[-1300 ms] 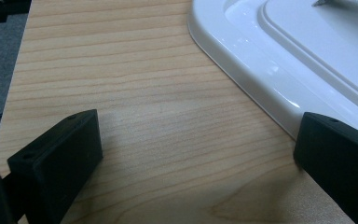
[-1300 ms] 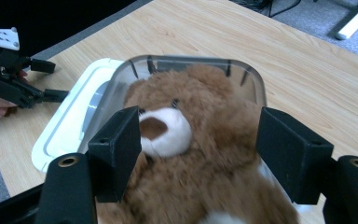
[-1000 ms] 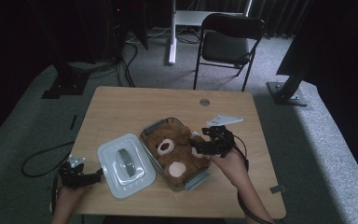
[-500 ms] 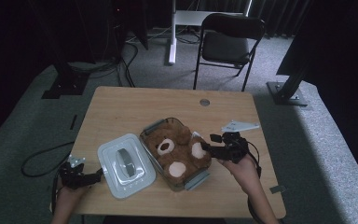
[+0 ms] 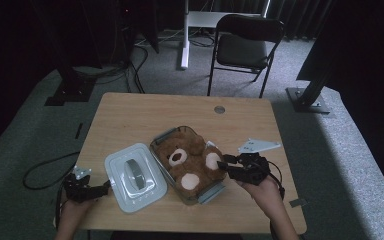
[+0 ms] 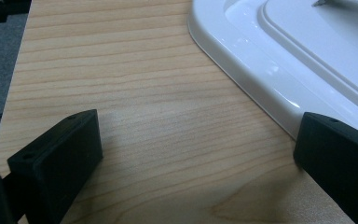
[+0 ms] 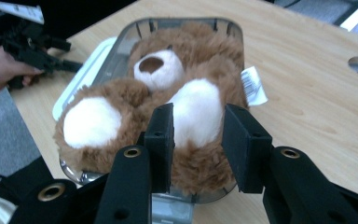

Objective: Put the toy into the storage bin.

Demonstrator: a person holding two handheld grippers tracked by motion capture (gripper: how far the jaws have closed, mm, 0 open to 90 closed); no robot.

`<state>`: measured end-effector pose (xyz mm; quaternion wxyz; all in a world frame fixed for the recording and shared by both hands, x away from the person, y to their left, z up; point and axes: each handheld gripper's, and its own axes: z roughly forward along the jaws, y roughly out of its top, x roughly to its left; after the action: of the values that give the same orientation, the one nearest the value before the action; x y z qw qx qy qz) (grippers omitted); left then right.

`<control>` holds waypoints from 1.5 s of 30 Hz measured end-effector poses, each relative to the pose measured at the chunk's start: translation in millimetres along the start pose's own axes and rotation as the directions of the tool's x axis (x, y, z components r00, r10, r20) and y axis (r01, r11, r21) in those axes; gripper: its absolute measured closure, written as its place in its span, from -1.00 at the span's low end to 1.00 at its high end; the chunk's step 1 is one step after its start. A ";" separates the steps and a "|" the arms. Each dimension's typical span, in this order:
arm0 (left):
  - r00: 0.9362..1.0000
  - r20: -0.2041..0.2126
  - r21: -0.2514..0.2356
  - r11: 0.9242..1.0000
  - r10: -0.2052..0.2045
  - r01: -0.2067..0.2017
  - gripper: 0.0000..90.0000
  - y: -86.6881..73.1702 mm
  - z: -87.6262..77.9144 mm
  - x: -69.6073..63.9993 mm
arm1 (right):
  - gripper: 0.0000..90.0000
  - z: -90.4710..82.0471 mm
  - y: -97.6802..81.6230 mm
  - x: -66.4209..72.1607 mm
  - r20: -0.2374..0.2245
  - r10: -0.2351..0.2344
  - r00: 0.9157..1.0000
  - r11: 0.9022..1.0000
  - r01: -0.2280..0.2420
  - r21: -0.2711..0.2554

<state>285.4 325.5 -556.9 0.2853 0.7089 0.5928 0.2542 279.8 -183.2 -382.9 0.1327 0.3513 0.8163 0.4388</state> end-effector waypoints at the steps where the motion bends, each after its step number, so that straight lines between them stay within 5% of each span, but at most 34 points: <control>1: 1.000 0.000 0.000 1.000 0.000 0.000 -0.96 0.0 0.0 0.0 | 0.41 2.3 -0.6 0.1 0.003 -0.004 1.000 1.000 0.004 0.012; 7: 1.000 0.000 -0.001 1.000 0.000 0.000 -0.96 -0.1 0.1 0.0 | 0.49 29.2 -6.8 -3.5 0.001 -0.005 1.000 0.994 0.005 0.105; 13: 1.000 0.000 -0.004 1.000 -0.003 0.003 -0.96 -0.1 0.2 -0.2 | 0.50 48.2 -5.1 -3.4 -0.023 -0.010 1.000 0.991 0.013 0.133; 18: 1.000 0.000 -0.002 1.000 -0.002 0.002 -0.96 0.0 0.1 -0.1 | 0.56 63.7 -0.5 -1.8 0.001 -0.033 0.999 0.986 0.032 0.162; 24: 1.000 0.000 -0.004 1.000 -0.003 0.003 -0.96 -0.1 0.3 -0.2 | 0.55 80.5 3.4 0.4 0.030 -0.058 0.998 0.969 0.049 0.244; 29: 1.000 -0.001 -0.004 1.000 0.000 0.000 -0.96 -0.1 0.2 0.0 | 0.58 98.6 6.1 -3.4 0.026 -0.055 0.998 0.937 0.043 0.346; 30: 1.000 -0.001 -0.004 1.000 0.000 0.000 -0.96 -0.1 0.2 0.0 | 0.58 98.6 6.1 -3.4 0.026 -0.055 0.998 0.937 0.043 0.346; 31: 1.000 -0.001 -0.003 1.000 0.000 0.000 -0.96 -0.1 0.2 0.0 | 0.60 105.7 7.8 -0.4 0.035 -0.095 0.995 0.916 0.074 0.395; 32: 1.000 -0.001 -0.003 1.000 0.000 0.000 -0.96 -0.1 0.2 0.0 | 0.60 105.7 7.8 -0.4 0.035 -0.095 0.995 0.916 0.074 0.395; 33: 1.000 -0.001 -0.003 1.000 0.000 0.000 -0.96 -0.1 0.2 0.0 | 0.61 111.1 8.9 1.4 0.039 -0.111 0.993 0.899 0.083 0.429; 34: 1.000 -0.001 -0.003 1.000 0.000 0.000 -0.96 -0.1 0.2 0.0 | 0.61 111.1 8.9 1.4 0.039 -0.111 0.993 0.899 0.083 0.429; 35: 1.000 -0.001 -0.003 1.000 0.000 0.000 -0.96 -0.1 0.2 0.0 | 0.61 115.3 8.7 2.0 0.047 -0.120 0.992 0.889 0.086 0.451; 38: 1.000 -0.001 -0.003 1.000 0.000 0.000 -0.96 -0.1 0.2 0.0 | 0.61 115.2 8.1 2.5 0.056 -0.122 0.991 0.893 0.085 0.443; 45: 1.000 0.000 -0.004 1.000 -0.002 0.002 -0.96 -0.1 0.2 -0.2 | 0.55 105.0 2.3 1.4 0.062 -0.100 0.993 0.927 0.070 0.367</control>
<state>285.5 325.4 -557.1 0.2867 0.7077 0.5932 0.2551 335.0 -115.9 -441.9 0.1166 0.3515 0.8920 0.2592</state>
